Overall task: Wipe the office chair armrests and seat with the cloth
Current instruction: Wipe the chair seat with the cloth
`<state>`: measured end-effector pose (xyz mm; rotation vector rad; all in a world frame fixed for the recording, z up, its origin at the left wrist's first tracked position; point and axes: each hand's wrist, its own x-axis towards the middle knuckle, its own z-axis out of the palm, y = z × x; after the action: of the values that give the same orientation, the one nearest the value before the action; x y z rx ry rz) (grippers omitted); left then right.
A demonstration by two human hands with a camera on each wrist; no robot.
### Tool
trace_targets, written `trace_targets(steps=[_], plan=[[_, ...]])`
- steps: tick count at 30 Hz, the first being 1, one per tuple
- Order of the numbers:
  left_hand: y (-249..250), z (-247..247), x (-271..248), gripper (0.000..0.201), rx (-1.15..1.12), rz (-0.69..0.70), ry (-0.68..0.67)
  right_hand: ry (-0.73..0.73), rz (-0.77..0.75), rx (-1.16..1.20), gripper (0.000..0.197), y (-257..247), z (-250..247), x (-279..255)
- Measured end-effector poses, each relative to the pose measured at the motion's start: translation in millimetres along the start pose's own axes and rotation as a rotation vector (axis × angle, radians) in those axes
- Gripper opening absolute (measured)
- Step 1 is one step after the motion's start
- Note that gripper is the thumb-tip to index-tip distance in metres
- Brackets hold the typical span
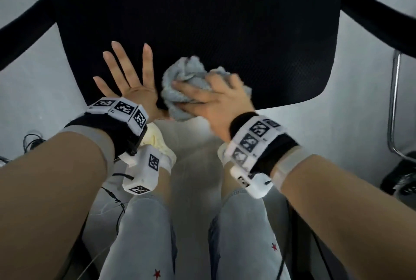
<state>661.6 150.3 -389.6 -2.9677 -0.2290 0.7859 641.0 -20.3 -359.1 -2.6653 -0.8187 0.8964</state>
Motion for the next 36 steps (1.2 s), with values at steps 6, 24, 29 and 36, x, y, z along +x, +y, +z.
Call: trace_targets(steps=[6, 24, 29, 36], plan=[[-2, -13, -1, 0.147, -0.130, 0.109, -0.232, 0.371, 0.602, 0.096, 0.057, 93, -17, -68], [60, -53, 30, 0.152, -0.380, -0.045, -0.268, 0.378, 0.428, 0.112, 0.055, 29, -3, -11], [69, -44, 37, 0.154, -0.350, -0.125, -0.227, 0.286, 0.477, 0.023, 0.065, 80, -52, 29], [83, -42, 39, 0.117, -0.371, -0.243, -0.163, 0.393, 0.605, 0.050, 0.066, 71, -67, 70]])
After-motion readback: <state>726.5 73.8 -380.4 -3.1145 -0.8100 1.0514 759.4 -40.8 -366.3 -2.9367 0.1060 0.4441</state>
